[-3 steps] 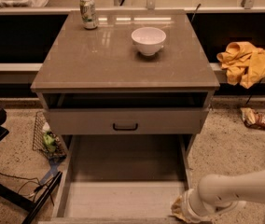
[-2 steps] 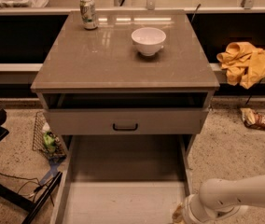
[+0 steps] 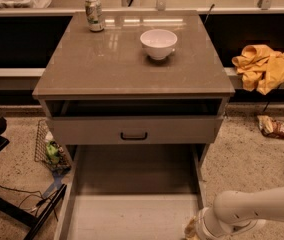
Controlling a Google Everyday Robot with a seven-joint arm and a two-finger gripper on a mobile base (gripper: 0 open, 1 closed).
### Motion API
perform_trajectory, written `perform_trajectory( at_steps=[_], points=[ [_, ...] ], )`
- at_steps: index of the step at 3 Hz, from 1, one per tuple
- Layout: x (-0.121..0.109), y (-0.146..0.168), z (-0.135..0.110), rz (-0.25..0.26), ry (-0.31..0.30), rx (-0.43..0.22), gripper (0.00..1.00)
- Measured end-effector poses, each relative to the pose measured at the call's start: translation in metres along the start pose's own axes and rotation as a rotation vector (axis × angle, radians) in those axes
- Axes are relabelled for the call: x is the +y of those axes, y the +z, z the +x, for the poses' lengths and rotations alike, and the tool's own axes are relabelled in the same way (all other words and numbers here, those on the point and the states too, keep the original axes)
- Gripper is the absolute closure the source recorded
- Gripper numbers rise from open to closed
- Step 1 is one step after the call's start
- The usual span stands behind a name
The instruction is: Open middle drawer
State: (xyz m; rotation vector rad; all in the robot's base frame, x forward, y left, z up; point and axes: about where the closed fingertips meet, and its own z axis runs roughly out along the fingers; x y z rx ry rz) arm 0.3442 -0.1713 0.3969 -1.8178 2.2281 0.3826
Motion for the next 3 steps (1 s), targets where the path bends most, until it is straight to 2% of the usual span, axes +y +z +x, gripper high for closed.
perform_trajectory(
  at_steps=[2, 3],
  points=[
    [0.0013, 0.0011, -0.0003, -0.004, -0.001, 0.000, 0.05],
    [0.0001, 0.0015, -0.0009, -0.005, -0.001, 0.000, 0.00]
  ],
)
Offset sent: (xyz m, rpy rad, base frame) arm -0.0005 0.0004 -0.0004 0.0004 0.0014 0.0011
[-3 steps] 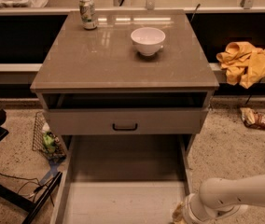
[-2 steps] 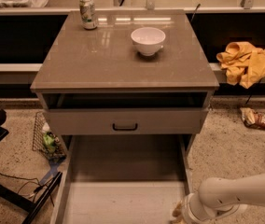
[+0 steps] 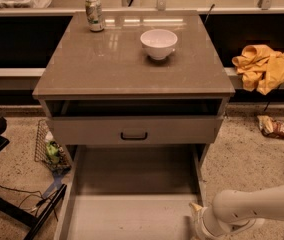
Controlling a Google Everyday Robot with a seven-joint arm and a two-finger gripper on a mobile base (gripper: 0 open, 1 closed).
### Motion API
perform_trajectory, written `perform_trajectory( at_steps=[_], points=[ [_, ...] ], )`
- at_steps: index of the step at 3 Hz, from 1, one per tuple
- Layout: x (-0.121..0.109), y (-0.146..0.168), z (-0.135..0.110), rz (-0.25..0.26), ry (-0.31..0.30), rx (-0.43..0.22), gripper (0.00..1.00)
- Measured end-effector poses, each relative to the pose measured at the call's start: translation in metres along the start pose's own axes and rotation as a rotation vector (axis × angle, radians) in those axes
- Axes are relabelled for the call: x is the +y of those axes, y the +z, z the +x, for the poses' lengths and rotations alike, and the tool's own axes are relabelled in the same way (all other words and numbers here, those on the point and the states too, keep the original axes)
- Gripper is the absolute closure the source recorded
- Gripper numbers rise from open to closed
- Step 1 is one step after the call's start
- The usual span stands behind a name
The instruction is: Open middle drawer
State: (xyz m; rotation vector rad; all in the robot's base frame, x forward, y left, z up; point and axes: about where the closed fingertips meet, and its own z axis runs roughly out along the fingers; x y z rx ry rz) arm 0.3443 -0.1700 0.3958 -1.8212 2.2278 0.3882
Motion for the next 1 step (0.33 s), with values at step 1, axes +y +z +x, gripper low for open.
perform_trajectory(
  at_steps=[1],
  points=[
    [0.0000, 0.0000, 0.0000, 0.000, 0.000, 0.000, 0.00]
  ],
)
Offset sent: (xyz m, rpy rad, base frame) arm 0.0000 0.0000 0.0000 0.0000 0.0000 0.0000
